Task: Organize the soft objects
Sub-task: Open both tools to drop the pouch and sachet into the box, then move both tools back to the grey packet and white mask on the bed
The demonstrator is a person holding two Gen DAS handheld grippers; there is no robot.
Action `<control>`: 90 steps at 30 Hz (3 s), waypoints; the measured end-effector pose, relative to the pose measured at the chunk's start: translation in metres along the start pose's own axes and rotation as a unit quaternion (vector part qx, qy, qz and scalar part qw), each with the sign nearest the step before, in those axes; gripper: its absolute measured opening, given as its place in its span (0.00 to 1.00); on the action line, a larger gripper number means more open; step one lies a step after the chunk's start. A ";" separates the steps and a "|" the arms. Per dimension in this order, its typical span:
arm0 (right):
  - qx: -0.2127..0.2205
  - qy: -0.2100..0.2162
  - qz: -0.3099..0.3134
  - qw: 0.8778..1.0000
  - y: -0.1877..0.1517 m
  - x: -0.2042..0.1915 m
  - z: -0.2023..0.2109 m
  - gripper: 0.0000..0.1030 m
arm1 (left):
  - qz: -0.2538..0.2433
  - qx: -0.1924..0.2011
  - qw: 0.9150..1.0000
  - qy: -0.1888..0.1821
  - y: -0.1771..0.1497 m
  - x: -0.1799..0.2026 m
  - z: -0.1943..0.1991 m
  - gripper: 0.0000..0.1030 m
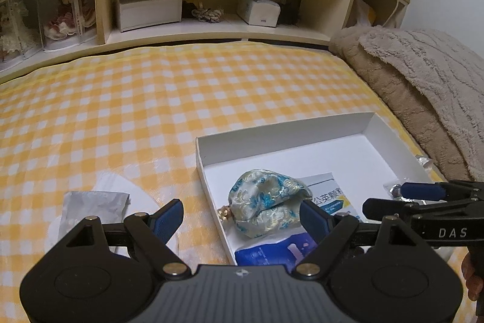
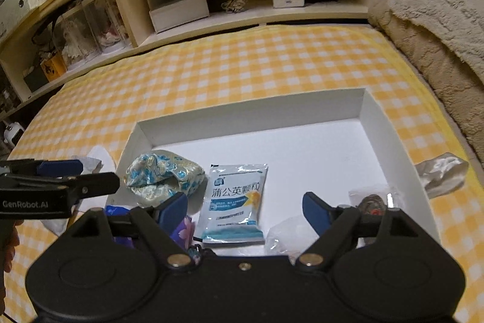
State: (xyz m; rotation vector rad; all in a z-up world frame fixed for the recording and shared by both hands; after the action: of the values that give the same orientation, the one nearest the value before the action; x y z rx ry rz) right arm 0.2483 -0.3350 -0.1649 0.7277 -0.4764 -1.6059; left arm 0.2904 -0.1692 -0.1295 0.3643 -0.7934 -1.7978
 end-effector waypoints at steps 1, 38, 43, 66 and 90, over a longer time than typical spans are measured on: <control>0.003 -0.001 -0.002 1.000 0.001 0.000 0.003 0.82 | 0.000 0.001 1.000 -0.001 0.000 0.001 0.003 0.82; 0.084 -0.036 -0.005 0.996 -0.017 -0.016 0.095 1.00 | 0.025 0.035 0.999 0.014 -0.027 -0.011 0.086 1.00; 0.088 -0.041 -0.004 0.995 -0.017 -0.020 0.098 1.00 | 0.032 0.038 0.999 0.020 -0.030 -0.020 0.094 1.00; 0.140 -0.014 0.005 0.990 -0.009 -0.062 0.094 1.00 | 0.057 0.032 0.996 0.060 -0.039 -0.124 0.097 1.00; 0.144 0.090 0.116 0.979 0.004 -0.168 0.009 1.00 | 0.004 -0.032 0.996 0.080 -0.072 -0.149 -0.007 1.00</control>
State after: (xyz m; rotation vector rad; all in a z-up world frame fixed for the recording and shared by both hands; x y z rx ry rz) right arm 0.2542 -0.1714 -0.1242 0.9889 -0.6443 -1.2524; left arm 0.2978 -0.0204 -0.2027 0.4558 -0.6217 -1.7572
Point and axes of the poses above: each gripper's, at about its wrist camera, not at the fingertips, and z roughly against the way its jaws point, x to its right, y to its top, the point moved 9 cm from there along -z, roughly the way its jaws point, and after that the axes turned 2 degrees about -x, right-handed, at the moved point
